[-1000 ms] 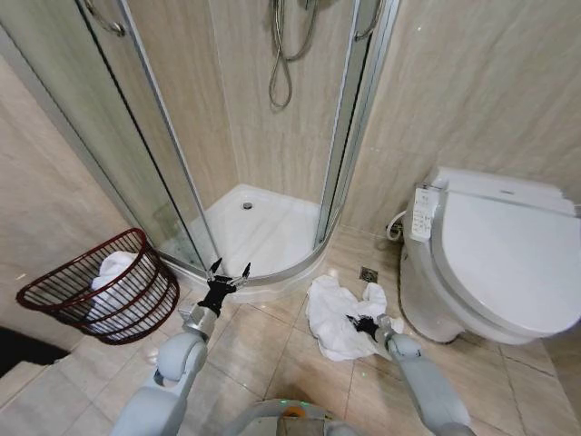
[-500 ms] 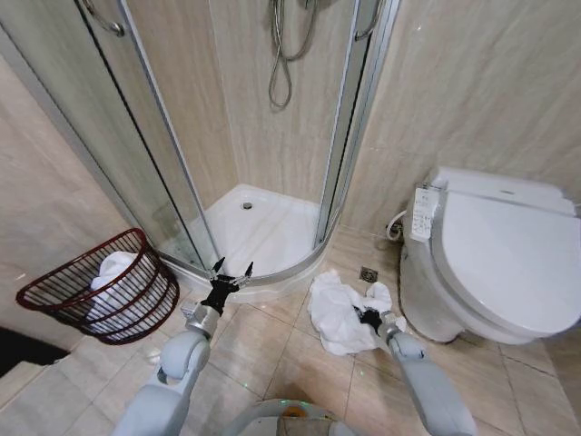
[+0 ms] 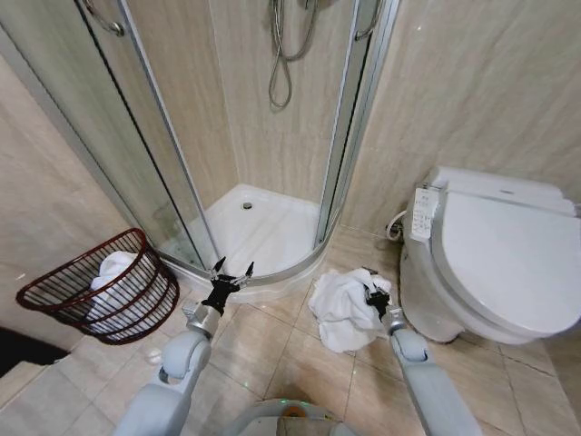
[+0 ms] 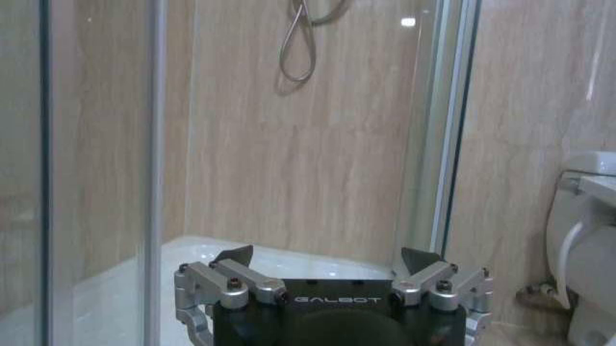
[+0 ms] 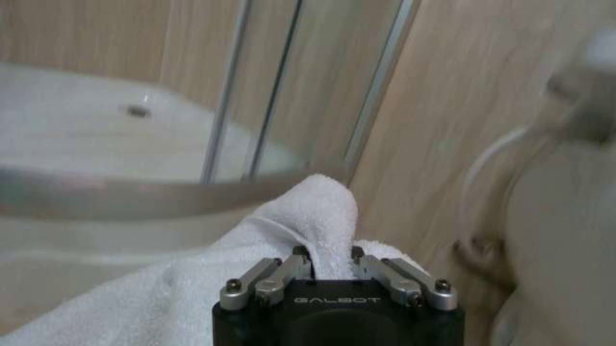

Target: Discard the used towel into the hamper.

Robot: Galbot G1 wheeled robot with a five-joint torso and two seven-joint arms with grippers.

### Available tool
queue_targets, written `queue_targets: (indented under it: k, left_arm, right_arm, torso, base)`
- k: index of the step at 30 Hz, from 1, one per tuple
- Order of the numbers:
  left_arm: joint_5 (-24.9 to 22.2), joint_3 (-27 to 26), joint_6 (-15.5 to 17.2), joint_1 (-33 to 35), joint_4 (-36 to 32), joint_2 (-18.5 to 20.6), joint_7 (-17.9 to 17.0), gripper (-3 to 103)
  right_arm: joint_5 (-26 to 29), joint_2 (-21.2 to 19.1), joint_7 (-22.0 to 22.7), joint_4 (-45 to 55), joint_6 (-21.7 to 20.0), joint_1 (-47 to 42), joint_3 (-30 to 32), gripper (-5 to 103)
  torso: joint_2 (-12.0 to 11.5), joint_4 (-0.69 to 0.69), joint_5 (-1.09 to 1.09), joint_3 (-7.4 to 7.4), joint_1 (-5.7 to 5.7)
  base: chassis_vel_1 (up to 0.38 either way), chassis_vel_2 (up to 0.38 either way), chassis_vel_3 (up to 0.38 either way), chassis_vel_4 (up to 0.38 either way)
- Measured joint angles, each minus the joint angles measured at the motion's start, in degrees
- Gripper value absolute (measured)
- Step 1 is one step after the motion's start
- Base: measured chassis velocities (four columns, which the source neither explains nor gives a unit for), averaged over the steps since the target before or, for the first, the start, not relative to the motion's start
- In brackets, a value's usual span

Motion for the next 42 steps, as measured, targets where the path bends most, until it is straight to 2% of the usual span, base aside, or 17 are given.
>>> queue_targets:
  k: [4,5,12,15,20,23,27,34,42]
  left_arm:
    - [0.01,0.05,-0.12,0.04,-0.40,-0.04,-0.27,100]
    - [0.01,-0.03,-0.28,0.15,-0.86,-0.29,-0.62,100]
    - [-0.11,-0.47,-0.72,0.62,-1.51,-0.51,-0.71,100]
    - [-0.37,-1.07,-1.25,0.89,-1.67,-0.60,-0.73,100]
    - [-0.89,-1.69,-1.75,1.08,-1.84,-0.85,-1.08,100]
    - [-1.07,-2.14,-2.37,1.20,-2.17,-1.28,-2.22,100]
    - [-1.08,-2.56,-2.89,1.28,-2.65,-1.71,-3.69,100]
    - [-1.29,-3.80,-3.55,1.99,-3.76,-2.21,-3.99,100]
    - [-1.67,-4.22,-2.98,2.01,-4.13,-2.37,-4.79,100]
  right_arm:
    - [-0.16,0.38,1.62,6.55,0.11,-2.85,0.91,16]
    - [1.00,0.57,2.74,12.55,-0.79,-4.92,1.65,16]
    - [4.40,0.19,4.90,23.75,-3.26,-7.68,3.37,16]
    - [6.55,-0.63,6.04,30.62,-5.27,-9.32,4.58,16]
    - [9.29,-1.47,6.87,36.36,-7.45,-11.11,5.41,16]
    - [12.97,-1.88,8.50,42.50,-10.84,-12.77,5.95,16]
    - [16.31,-1.80,11.28,47.13,-14.15,-14.22,7.17,16]
    - [19.10,-1.28,13.20,52.34,-16.93,-18.08,11.08,16]
    - [18.77,0.79,13.51,54.16,-17.15,-21.28,12.82,16]
  torso:
    - [0.00,0.00,0.01,0.00,0.00]
    - [0.00,0.00,0.00,0.00,0.00]
    - [0.00,0.00,0.00,0.00,0.00]
    - [0.00,0.00,-0.01,-0.01,0.00]
    - [0.00,0.00,0.00,-0.01,0.00]
    - [0.00,0.00,0.00,-0.01,0.00]
    - [0.00,0.00,0.00,-0.01,0.00]
    - [0.00,0.00,0.01,-0.01,0.00]
    - [0.00,-0.01,0.01,-0.01,0.00]
  base:
    - [0.000,0.000,0.000,0.000]
    - [0.000,0.000,0.000,0.000]
    - [0.000,0.000,0.000,0.000]
    - [0.000,0.000,0.000,0.000]
    - [0.000,0.000,0.000,0.000]
    - [0.000,0.000,0.000,0.000]
    - [0.000,0.000,0.000,0.000]
    - [0.000,0.000,0.000,0.000]
    - [0.000,0.000,0.000,0.000]
